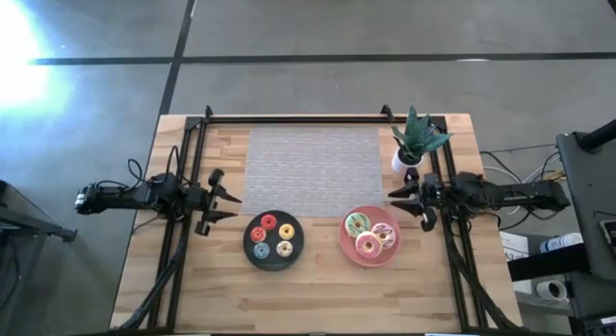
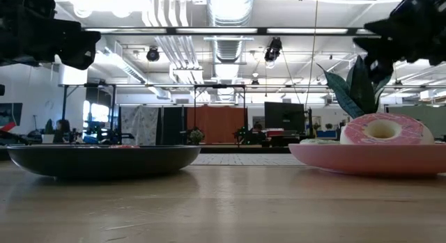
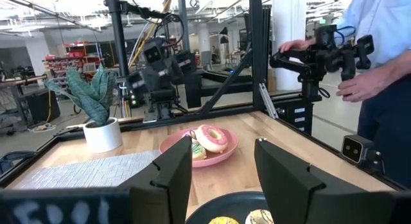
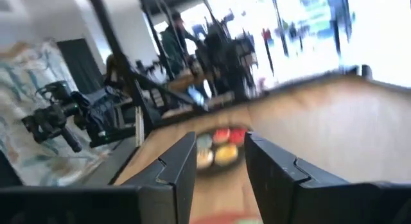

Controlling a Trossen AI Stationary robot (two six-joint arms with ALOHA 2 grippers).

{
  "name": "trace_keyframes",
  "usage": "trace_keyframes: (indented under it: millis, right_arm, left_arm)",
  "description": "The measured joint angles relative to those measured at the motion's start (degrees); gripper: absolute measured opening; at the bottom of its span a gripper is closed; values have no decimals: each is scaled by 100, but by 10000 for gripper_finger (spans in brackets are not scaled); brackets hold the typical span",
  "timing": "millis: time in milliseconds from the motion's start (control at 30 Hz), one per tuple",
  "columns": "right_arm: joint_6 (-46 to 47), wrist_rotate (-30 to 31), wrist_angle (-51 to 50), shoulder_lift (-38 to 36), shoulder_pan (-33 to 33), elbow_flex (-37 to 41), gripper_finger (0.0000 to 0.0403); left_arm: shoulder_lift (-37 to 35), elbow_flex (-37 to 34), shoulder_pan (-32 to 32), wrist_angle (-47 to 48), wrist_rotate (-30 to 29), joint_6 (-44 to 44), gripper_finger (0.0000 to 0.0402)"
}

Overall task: Pick & Place donuts
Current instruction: Return to Home Position

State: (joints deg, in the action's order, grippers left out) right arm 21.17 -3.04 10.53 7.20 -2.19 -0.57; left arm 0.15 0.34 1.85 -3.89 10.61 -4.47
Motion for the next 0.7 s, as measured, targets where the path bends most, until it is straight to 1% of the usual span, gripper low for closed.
trace_keyframes:
  millis: [133, 200, 367, 567, 700]
  right_arm:
    - [-1171, -4, -52, -573, -142, -1, 127]
    - [-1494, -3, -75, -722, -210, -5, 130]
    - [-1736, -6, -98, -684, -254, 2, 132]
    - [-2153, 2, -487, -721, -252, 2, 124]
    - [-2266, 6, -801, -721, -245, 2, 120]
  left_arm:
    - [1, 0, 0, 2, 0, 0, 144]
    - [1, 0, 0, 3, -2, 0, 144]
    - [24, 0, 0, 5, -2, 0, 144]
    - [76, 0, 0, 7, -2, 0, 144]
    - [84, 0, 0, 8, -2, 0, 144]
